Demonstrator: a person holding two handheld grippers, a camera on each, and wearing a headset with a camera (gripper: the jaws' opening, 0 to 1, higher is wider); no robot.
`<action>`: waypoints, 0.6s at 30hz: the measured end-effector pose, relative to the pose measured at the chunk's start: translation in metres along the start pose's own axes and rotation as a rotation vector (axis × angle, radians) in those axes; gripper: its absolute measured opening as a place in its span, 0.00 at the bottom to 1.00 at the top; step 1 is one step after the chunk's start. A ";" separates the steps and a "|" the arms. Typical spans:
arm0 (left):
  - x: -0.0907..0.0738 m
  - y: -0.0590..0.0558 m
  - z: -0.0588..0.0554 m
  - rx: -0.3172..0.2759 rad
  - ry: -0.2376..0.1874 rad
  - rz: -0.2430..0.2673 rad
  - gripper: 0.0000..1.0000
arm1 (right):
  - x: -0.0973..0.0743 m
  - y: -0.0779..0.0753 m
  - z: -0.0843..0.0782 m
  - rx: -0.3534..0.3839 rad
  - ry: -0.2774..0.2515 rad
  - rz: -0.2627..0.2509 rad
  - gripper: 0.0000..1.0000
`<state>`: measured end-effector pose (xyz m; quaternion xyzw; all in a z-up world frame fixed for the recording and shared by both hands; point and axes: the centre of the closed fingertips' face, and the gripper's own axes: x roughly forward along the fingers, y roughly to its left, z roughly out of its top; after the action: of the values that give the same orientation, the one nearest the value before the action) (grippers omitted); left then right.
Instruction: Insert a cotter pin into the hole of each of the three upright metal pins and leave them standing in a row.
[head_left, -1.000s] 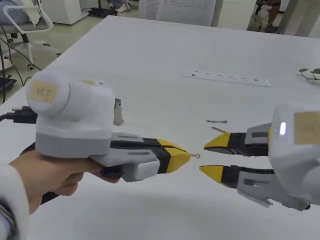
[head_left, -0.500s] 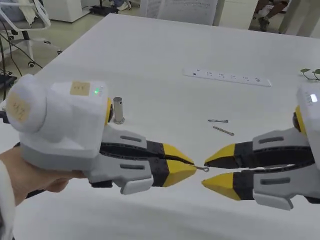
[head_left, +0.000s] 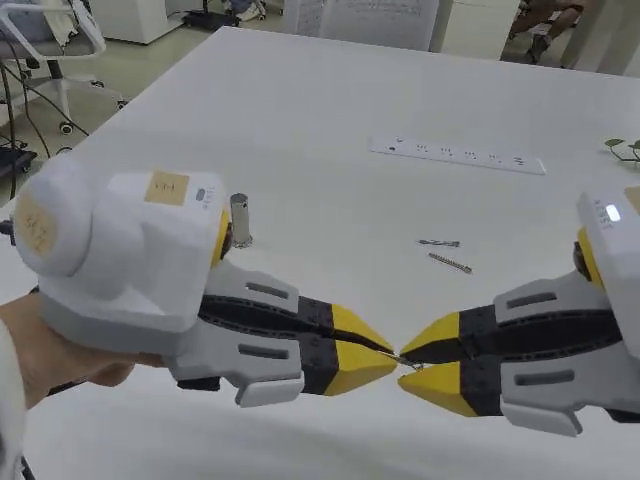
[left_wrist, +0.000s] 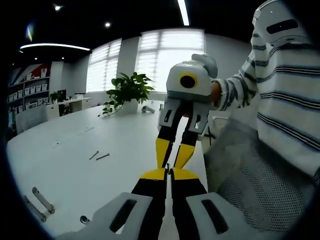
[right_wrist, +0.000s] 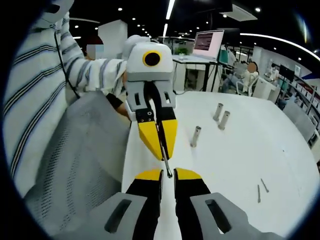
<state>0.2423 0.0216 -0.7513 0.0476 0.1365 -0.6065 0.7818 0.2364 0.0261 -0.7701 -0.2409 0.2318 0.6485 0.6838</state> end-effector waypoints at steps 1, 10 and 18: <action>0.000 -0.001 0.002 -0.003 -0.009 -0.004 0.00 | 0.000 0.001 0.000 0.000 0.001 0.004 0.09; -0.001 -0.004 0.002 0.010 0.009 -0.024 0.00 | 0.000 0.004 -0.001 -0.010 0.003 0.029 0.05; -0.002 -0.005 -0.009 -0.002 0.056 -0.039 0.00 | -0.002 0.008 0.000 -0.024 0.004 0.058 0.04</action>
<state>0.2350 0.0247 -0.7588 0.0611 0.1598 -0.6201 0.7657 0.2279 0.0249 -0.7692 -0.2436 0.2325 0.6703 0.6612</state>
